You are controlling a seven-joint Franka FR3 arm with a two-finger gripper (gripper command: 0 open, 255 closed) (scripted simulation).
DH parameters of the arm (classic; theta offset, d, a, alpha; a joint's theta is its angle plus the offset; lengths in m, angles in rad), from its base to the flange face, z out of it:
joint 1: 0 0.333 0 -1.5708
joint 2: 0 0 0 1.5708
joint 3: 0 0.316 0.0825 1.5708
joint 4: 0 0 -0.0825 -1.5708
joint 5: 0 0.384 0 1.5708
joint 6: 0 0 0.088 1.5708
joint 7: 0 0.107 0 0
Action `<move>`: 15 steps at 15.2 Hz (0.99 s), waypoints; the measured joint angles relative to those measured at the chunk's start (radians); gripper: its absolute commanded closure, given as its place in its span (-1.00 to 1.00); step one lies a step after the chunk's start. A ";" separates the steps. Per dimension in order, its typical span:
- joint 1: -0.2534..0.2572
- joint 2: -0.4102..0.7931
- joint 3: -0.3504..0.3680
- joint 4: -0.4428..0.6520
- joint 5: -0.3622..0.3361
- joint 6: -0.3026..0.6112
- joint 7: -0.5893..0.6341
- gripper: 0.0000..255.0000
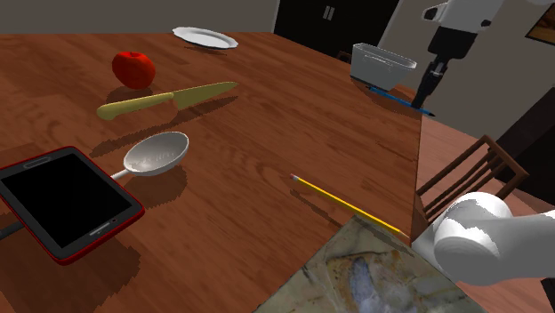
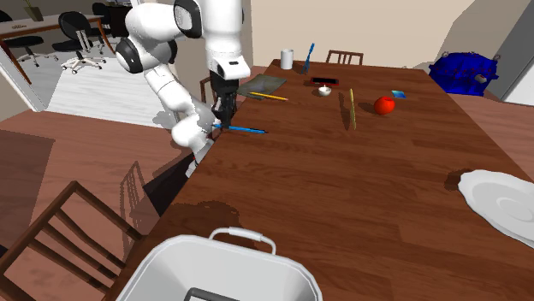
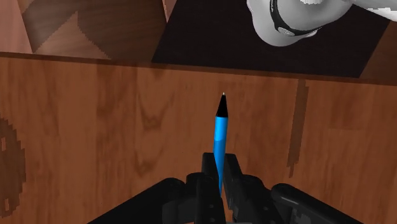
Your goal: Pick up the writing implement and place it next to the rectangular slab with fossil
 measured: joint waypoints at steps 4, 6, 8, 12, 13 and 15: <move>0.015 -0.063 0.094 -0.038 0.069 -0.038 0.093 1.00; 0.022 -0.088 0.138 -0.049 0.106 -0.055 0.136 1.00; 0.031 -0.110 0.184 -0.057 0.145 -0.072 0.182 1.00; 0.047 -0.139 0.275 -0.071 0.228 -0.089 0.272 1.00; 0.051 -0.136 0.300 -0.065 0.250 -0.092 0.296 1.00; 0.060 -0.151 0.344 -0.059 0.293 -0.110 0.341 1.00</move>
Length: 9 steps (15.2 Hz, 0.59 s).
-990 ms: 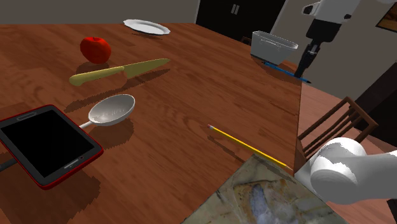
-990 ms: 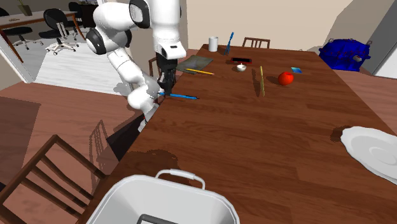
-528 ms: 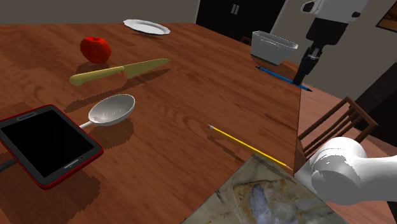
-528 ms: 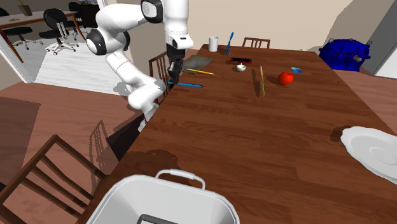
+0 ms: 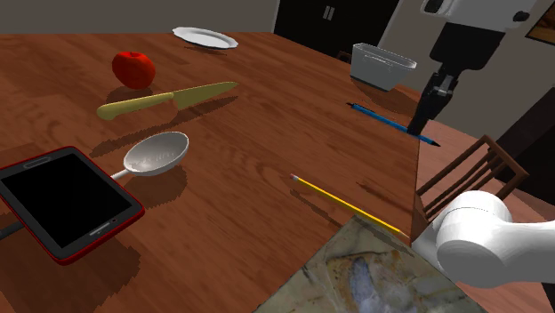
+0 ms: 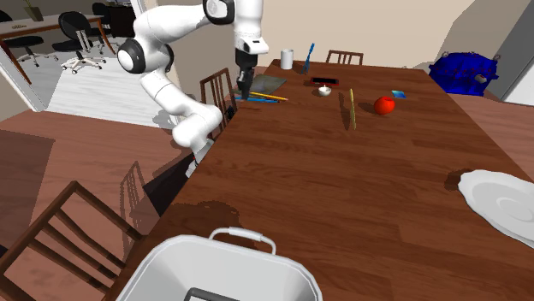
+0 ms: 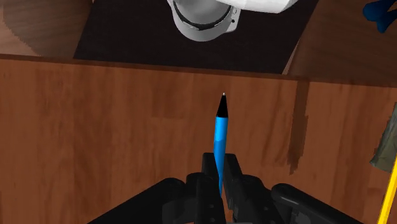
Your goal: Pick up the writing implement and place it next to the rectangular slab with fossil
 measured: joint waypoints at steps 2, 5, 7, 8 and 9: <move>0.008 -0.009 0.050 0.000 0.046 -0.004 0.049 1.00; 0.013 -0.028 0.069 -0.047 0.066 0.025 0.062 1.00; 0.015 -0.042 0.076 -0.085 0.073 0.049 0.064 1.00; 0.016 -0.048 0.077 -0.100 0.074 0.058 0.063 1.00; 0.018 -0.053 0.080 -0.115 0.077 0.068 0.064 1.00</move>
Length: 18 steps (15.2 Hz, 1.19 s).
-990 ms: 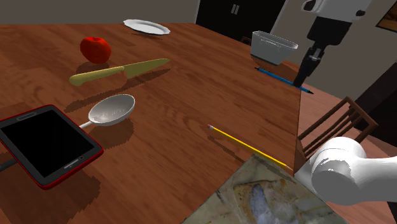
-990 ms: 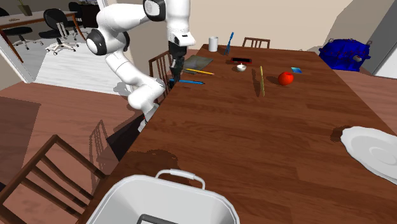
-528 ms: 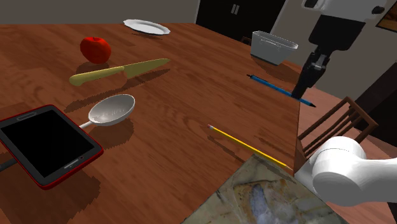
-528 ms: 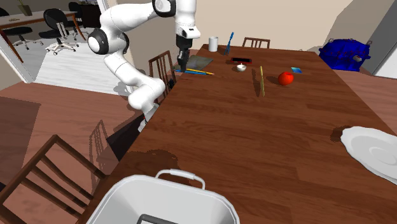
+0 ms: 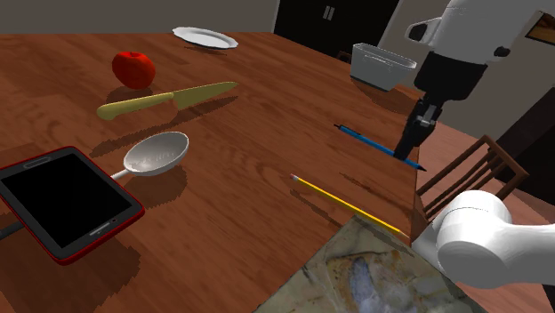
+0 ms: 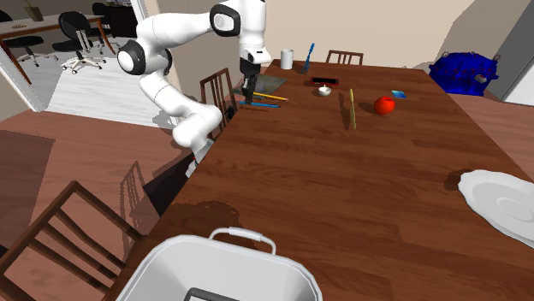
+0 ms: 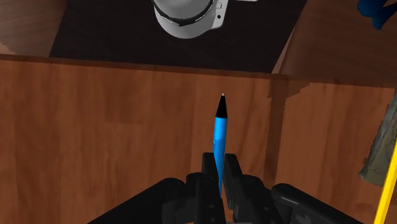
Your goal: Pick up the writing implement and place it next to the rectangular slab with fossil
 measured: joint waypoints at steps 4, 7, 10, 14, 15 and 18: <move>0.005 -0.025 0.009 -0.070 0.009 0.045 -0.002 1.00; 0.010 -0.042 0.015 -0.114 0.017 0.072 -0.002 1.00; 0.010 -0.047 0.016 -0.127 0.017 0.080 -0.003 1.00; 0.011 -0.047 0.015 -0.129 0.017 0.081 -0.004 -1.00; 0.011 -0.047 0.015 -0.129 0.017 0.081 -0.004 -1.00; 0.011 -0.047 0.015 -0.129 0.017 0.081 -0.004 -1.00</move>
